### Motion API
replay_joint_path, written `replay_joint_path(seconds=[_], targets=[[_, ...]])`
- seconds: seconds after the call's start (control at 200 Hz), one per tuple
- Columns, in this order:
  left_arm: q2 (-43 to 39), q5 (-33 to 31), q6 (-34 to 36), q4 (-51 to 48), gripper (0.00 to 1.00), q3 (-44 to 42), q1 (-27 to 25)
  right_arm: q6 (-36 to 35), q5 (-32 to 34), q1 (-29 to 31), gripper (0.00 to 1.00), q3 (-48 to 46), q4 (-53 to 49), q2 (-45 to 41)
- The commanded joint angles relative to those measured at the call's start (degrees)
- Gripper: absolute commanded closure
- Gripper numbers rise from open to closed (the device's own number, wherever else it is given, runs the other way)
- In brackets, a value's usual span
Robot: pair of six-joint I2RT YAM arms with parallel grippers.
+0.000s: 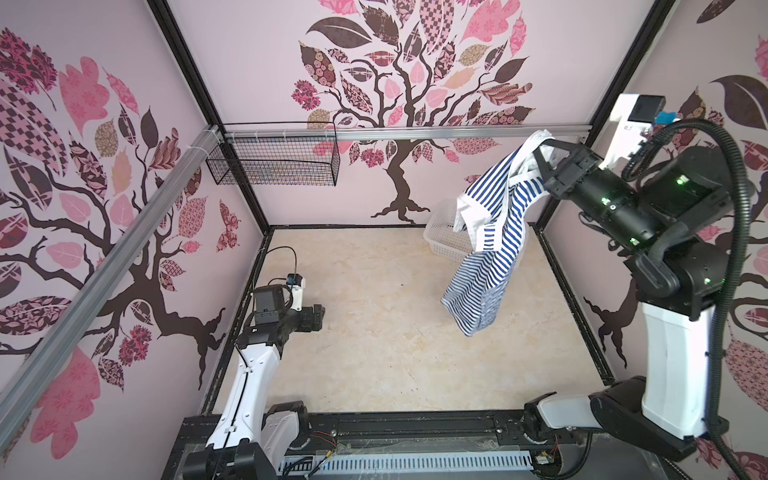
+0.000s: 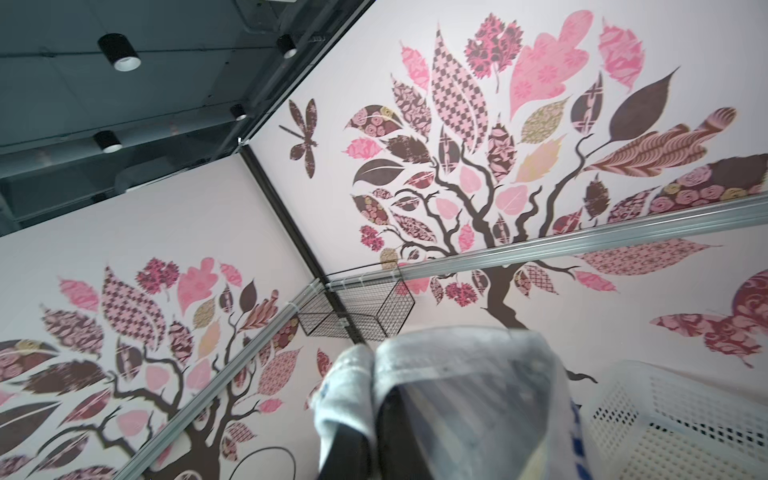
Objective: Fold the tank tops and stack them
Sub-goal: 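Lift the striped tank top from the basket and drop it on the table, then grasp the white-trimmed hem with the left gripper while the right grasps the opposite hem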
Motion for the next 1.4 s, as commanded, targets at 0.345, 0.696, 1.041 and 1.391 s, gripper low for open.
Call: replay_joint_path(seconds=[0.345, 0.696, 1.041, 1.391], targets=[[-2.6, 4.9, 1.2, -0.3, 0.1, 1.3, 0.0, 6.1, -10.2, 0.1, 1.0, -39.5, 6.4, -9.8], [-2.8, 8.0, 3.4, -1.8, 0.1, 2.1, 0.0, 6.2, 9.8, 17.5, 1.0, -49.5, 13.5, -5.1], [-2.1, 7.9, 4.5, -3.5, 0.09, 3.3, 0.0, 12.2, 12.1, 27.3, 0.98, -55.0, 19.8, 10.1], [-0.7, 10.5, 5.6, -6.1, 0.09, 4.8, -1.7, 9.6, 11.3, 31.5, 0.0, -58.6, 21.5, 6.9]])
